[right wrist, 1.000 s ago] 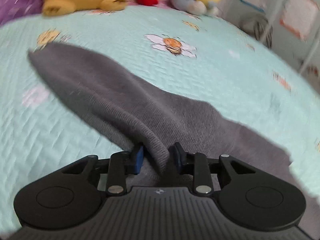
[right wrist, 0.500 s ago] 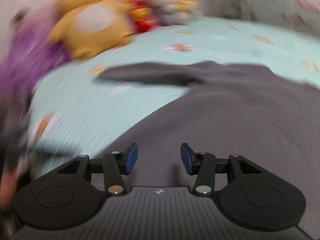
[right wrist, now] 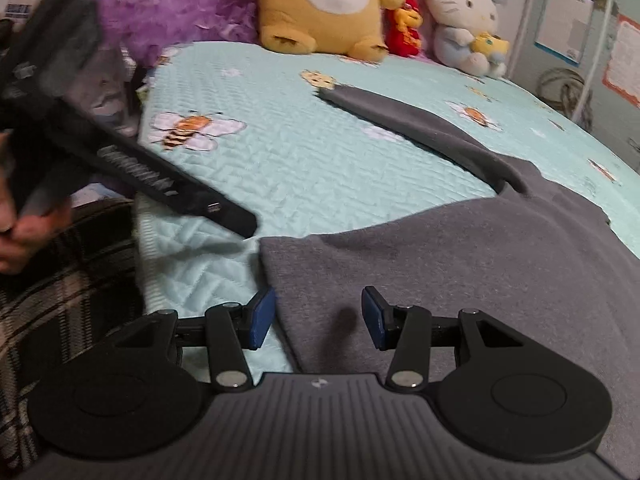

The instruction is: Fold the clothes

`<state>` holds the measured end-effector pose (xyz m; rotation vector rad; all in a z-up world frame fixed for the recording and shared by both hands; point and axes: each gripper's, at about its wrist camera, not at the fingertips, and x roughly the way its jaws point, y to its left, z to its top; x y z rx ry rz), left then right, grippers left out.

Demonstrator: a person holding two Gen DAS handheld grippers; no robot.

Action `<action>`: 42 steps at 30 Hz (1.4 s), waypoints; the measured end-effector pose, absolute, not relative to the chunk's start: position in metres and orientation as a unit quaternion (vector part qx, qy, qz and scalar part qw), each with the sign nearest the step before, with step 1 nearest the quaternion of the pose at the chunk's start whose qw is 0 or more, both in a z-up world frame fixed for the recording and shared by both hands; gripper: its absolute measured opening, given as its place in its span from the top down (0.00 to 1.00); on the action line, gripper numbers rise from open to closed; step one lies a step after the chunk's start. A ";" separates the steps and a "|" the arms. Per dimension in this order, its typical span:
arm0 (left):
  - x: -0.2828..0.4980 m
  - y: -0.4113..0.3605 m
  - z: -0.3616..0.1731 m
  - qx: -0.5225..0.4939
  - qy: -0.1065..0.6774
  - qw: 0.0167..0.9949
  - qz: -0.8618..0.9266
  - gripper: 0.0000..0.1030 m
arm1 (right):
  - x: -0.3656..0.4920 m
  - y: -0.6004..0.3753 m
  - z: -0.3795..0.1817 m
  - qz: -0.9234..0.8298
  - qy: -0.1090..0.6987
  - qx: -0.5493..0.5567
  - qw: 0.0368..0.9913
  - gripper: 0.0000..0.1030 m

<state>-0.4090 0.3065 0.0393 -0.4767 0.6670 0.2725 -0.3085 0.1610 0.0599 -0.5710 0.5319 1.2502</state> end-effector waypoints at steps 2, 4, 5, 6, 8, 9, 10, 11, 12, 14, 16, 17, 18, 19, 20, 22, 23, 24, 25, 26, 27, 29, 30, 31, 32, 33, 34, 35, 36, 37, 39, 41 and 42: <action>-0.415 0.303 0.039 -0.221 0.323 0.911 0.127 0.44 | -0.307 0.164 0.060 0.560 0.242 -0.259 0.749 0.53; -0.417 0.299 0.038 -0.208 0.323 0.916 0.119 0.43 | -0.307 0.166 0.060 0.550 0.236 -0.264 0.756 0.53; -0.417 0.296 0.038 -0.201 0.323 0.917 0.117 0.43 | -0.306 0.167 0.060 0.547 0.235 -0.265 0.758 0.53; -0.417 0.293 0.038 -0.193 0.322 0.920 0.113 0.43 | -0.306 0.167 0.061 0.545 0.235 -0.264 0.760 0.53; -0.415 0.286 0.038 -0.177 0.321 0.925 0.100 0.43 | -0.304 0.169 0.061 0.538 0.233 -0.263 0.766 0.53; -0.414 0.282 0.038 -0.169 0.320 0.928 0.091 0.43 | -0.303 0.169 0.061 0.534 0.232 -0.261 0.770 0.53; -0.413 0.278 0.039 -0.162 0.318 0.931 0.081 0.42 | -0.302 0.169 0.062 0.529 0.232 -0.257 0.774 0.53; -0.411 0.275 0.039 -0.154 0.316 0.933 0.075 0.41 | -0.301 0.168 0.063 0.525 0.233 -0.252 0.779 0.53; -0.409 0.272 0.040 -0.146 0.314 0.936 0.070 0.41 | -0.299 0.168 0.064 0.522 0.238 -0.245 0.781 0.53; -0.404 0.269 0.040 -0.142 0.311 0.937 0.067 0.41 | -0.294 0.167 0.067 0.517 0.248 -0.229 0.786 0.53; -0.397 0.268 0.039 -0.146 0.308 0.938 0.066 0.41 | -0.291 0.166 0.068 0.515 0.254 -0.222 0.788 0.53; -0.393 0.269 0.039 -0.146 0.308 0.938 0.067 0.41 | -0.289 0.166 0.068 0.514 0.256 -0.219 0.789 0.53; -0.390 0.269 0.039 -0.145 0.308 0.938 0.069 0.41 | -0.287 0.166 0.068 0.511 0.260 -0.215 0.791 0.53; -0.387 0.268 0.038 -0.143 0.307 0.939 0.068 0.41 | -0.285 0.165 0.068 0.509 0.263 -0.211 0.792 0.53; -0.384 0.268 0.038 -0.138 0.308 0.939 0.070 0.41 | -0.282 0.165 0.067 0.506 0.266 -0.207 0.794 0.53; -0.377 0.267 0.034 -0.127 0.318 0.936 0.082 0.41 | -0.278 0.165 0.067 0.502 0.271 -0.199 0.797 0.53; -0.374 0.266 0.032 -0.122 0.323 0.934 0.089 0.41 | -0.276 0.165 0.066 0.501 0.273 -0.196 0.797 0.53; -0.373 0.266 0.032 -0.122 0.324 0.934 0.091 0.41 | -0.275 0.164 0.065 0.501 0.275 -0.193 0.797 0.53; -0.371 0.266 0.031 -0.123 0.324 0.934 0.091 0.41 | -0.273 0.164 0.064 0.500 0.277 -0.190 0.798 0.53; -0.370 0.267 0.030 -0.124 0.324 0.933 0.091 0.41 | -0.272 0.163 0.063 0.500 0.280 -0.187 0.798 0.53; -0.369 0.266 0.030 -0.122 0.324 0.934 0.092 0.41 | -0.270 0.162 0.062 0.499 0.282 -0.184 0.798 0.53; -0.367 0.264 0.029 -0.112 0.323 0.935 0.094 0.41 | -0.267 0.160 0.059 0.498 0.287 -0.181 0.798 0.53; -0.366 0.263 0.029 -0.108 0.323 0.935 0.096 0.41 | -0.266 0.159 0.058 0.497 0.289 -0.181 0.798 0.52; -0.365 0.262 0.028 -0.103 0.323 0.936 0.096 0.43 | -0.266 0.158 0.056 0.496 0.290 -0.181 0.798 0.52; -0.364 0.260 0.028 -0.097 0.324 0.936 0.095 0.45 | -0.267 0.157 0.055 0.497 0.290 -0.186 0.796 0.52; -0.364 0.259 0.027 -0.089 0.323 0.937 0.095 0.47 | -0.268 0.155 0.054 0.498 0.290 -0.190 0.795 0.52; -0.363 0.257 0.027 -0.082 0.321 0.939 0.093 0.55 | -0.270 0.154 0.053 0.500 0.290 -0.194 0.793 0.52; -0.363 0.256 0.027 -0.075 0.321 0.940 0.091 0.60 | -0.271 0.153 0.052 0.501 0.290 -0.199 0.791 0.52; -0.362 0.255 0.027 -0.068 0.322 0.940 0.090 0.62 | -0.273 0.151 0.051 0.502 0.290 -0.203 0.790 0.52; -0.362 0.254 0.027 -0.062 0.320 0.941 0.090 0.67 | -0.274 0.150 0.050 0.503 0.289 -0.207 0.788 0.52; -0.362 0.252 0.027 -0.047 0.317 0.943 0.092 0.77 | -0.279 0.147 0.048 0.502 0.284 -0.223 0.786 0.52; -0.363 0.249 0.027 -0.037 0.315 0.944 0.096 0.84 | -0.286 0.144 0.045 0.499 0.273 -0.246 0.785 0.52; -0.364 0.249 0.028 -0.034 0.312 0.944 0.098 0.86 | -0.289 0.143 0.043 0.498 0.265 -0.258 0.784 0.52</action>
